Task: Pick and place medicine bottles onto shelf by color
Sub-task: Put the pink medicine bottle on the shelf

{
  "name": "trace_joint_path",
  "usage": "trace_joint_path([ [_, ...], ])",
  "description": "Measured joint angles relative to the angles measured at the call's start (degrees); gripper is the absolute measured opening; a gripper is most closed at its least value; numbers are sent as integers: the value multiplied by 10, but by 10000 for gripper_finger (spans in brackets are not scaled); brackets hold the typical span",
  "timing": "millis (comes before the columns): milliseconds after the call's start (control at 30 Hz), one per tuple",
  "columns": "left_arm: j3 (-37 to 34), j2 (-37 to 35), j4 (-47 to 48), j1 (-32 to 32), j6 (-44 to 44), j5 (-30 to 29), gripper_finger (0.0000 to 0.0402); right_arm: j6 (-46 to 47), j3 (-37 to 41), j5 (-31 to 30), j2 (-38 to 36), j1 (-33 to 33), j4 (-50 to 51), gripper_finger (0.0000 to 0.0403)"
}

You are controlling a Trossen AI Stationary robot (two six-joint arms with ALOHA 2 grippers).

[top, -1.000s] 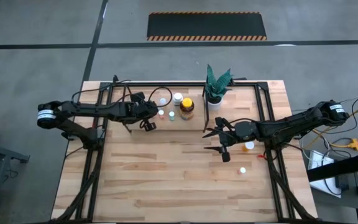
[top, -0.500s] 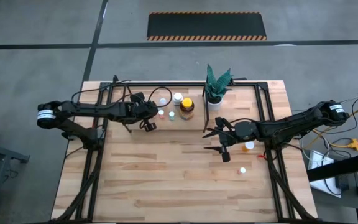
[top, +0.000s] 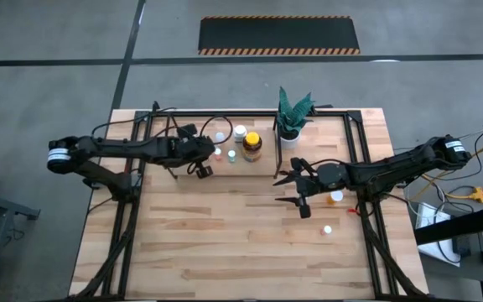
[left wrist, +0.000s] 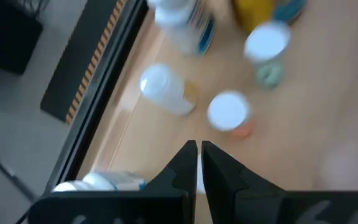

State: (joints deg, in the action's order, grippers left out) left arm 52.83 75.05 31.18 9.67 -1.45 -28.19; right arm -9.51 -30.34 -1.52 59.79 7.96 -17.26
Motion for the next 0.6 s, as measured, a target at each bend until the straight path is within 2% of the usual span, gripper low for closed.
trace_joint_path([
  [200, 26, -28, -34, -73, 26, -5, 6, 60, -19, 1, -2, 6, 34, 208],
  [333, 22, -43, -100, -137, 22, -5, 6, 117, -53, 1, -2, 22, 121, 208],
  [600, 19, -35, -154, -231, 27, -5, 6, 279, -132, 2, 0, 58, 313, 208],
])
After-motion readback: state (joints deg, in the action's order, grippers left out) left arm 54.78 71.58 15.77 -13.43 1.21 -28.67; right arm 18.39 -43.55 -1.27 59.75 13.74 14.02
